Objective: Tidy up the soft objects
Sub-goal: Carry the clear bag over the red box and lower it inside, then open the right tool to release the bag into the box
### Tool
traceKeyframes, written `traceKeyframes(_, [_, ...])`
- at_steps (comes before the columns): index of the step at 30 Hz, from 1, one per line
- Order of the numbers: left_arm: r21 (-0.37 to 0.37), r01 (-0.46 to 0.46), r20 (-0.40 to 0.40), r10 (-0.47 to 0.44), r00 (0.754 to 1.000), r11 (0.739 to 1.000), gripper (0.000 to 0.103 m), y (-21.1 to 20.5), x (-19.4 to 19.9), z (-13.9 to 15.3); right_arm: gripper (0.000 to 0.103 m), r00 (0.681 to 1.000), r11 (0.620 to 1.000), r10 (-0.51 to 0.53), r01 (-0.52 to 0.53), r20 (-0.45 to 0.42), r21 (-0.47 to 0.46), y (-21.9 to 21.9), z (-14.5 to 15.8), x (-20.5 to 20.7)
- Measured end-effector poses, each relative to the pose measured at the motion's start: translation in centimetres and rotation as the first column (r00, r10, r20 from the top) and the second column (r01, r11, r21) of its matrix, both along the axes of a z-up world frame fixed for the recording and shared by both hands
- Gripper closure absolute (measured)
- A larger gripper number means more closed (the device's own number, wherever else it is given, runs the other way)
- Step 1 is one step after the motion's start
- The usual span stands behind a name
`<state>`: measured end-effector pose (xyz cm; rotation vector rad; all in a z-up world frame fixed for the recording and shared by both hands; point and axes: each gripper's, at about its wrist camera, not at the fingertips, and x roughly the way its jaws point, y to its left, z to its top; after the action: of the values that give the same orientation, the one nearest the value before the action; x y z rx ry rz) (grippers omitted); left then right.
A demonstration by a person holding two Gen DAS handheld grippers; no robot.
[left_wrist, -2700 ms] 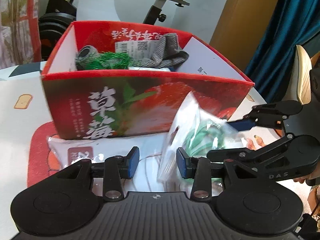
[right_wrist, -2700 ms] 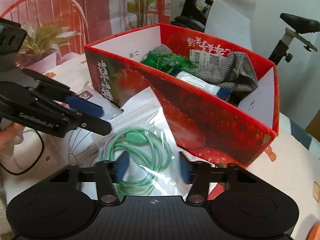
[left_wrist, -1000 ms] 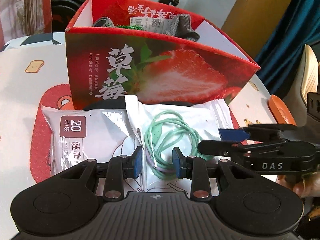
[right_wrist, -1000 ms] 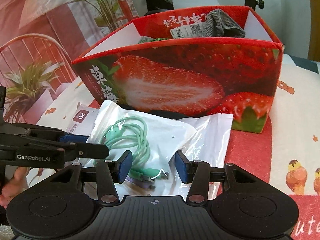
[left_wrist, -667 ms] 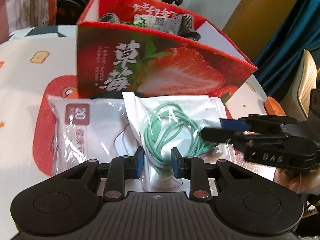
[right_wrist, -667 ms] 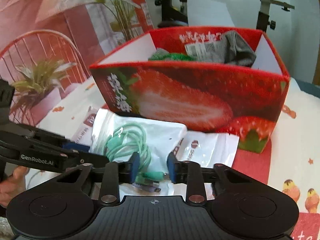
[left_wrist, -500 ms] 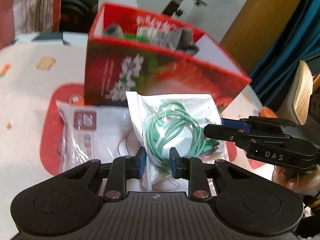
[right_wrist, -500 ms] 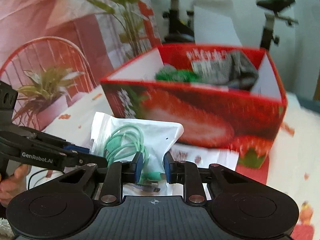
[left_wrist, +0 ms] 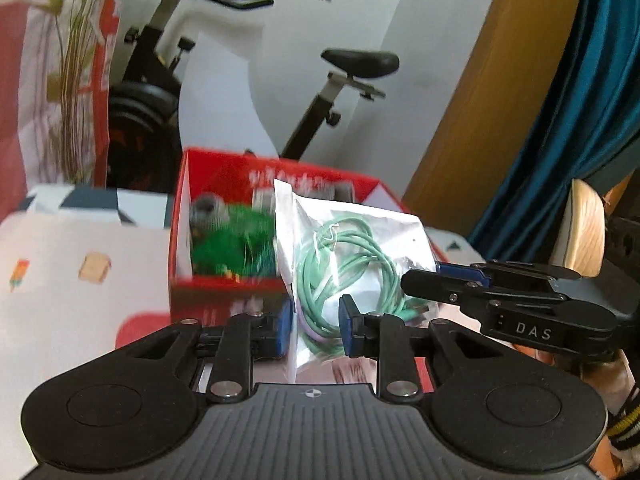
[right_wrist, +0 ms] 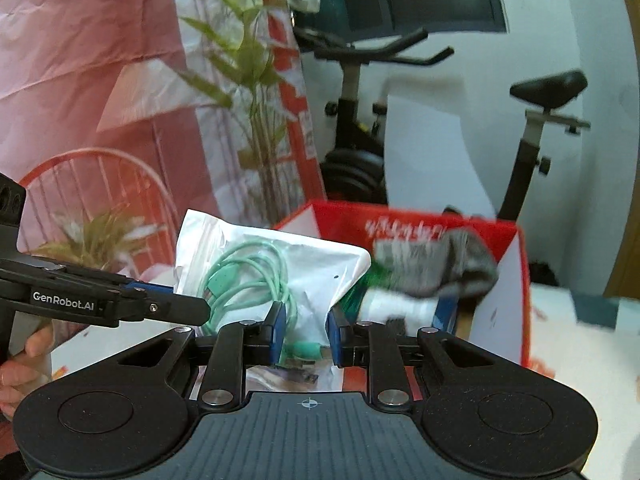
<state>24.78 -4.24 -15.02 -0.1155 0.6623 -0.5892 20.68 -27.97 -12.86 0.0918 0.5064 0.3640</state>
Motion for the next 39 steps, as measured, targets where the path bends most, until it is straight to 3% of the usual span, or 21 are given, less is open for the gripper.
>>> traceKeyframes(5, [-0.011,-0.040,0.025,0.040,0.999,0.999,0.076,-1.3,3.3,0.5,0.082,0.999,0.997,-0.034,0.036,0.040,-0.066,0.2,1.0,3.1])
traceKeyframes(16, [0.069,-0.019,-0.008,0.020,1.000,0.997,0.076,-4.7,8.7,-0.2,0.082,0.994,0.983,-0.112,0.109,-0.014,-0.149,-1.4,-1.3,8.6])
traceKeyframes(23, [0.157,0.049,-0.111,-0.031,0.993,0.986,0.076,-7.8,10.2,-3.0,0.082,0.981,0.984,-0.146,0.131,-0.126,-0.120,-4.1,-4.7,9.5])
traceKeyframes(27, [0.170,0.063,-0.165,-0.035,0.986,0.983,0.076,-8.1,10.3,-4.3,0.082,0.978,0.985,-0.142,0.125,-0.155,-0.116,-4.5,-5.9,9.5])
traceKeyframes(35, [0.191,0.082,-0.182,-0.047,0.982,0.978,0.076,-8.5,10.0,-4.9,0.077,0.970,0.982,-0.164,0.143,-0.179,-0.124,-4.7,-6.5,9.4])
traceKeyframes(39, [0.201,0.068,-0.172,-0.034,0.984,0.977,0.069,-8.7,10.4,-4.9,0.076,0.970,0.980,-0.174,0.153,-0.170,-0.130,-4.6,-6.3,8.9])
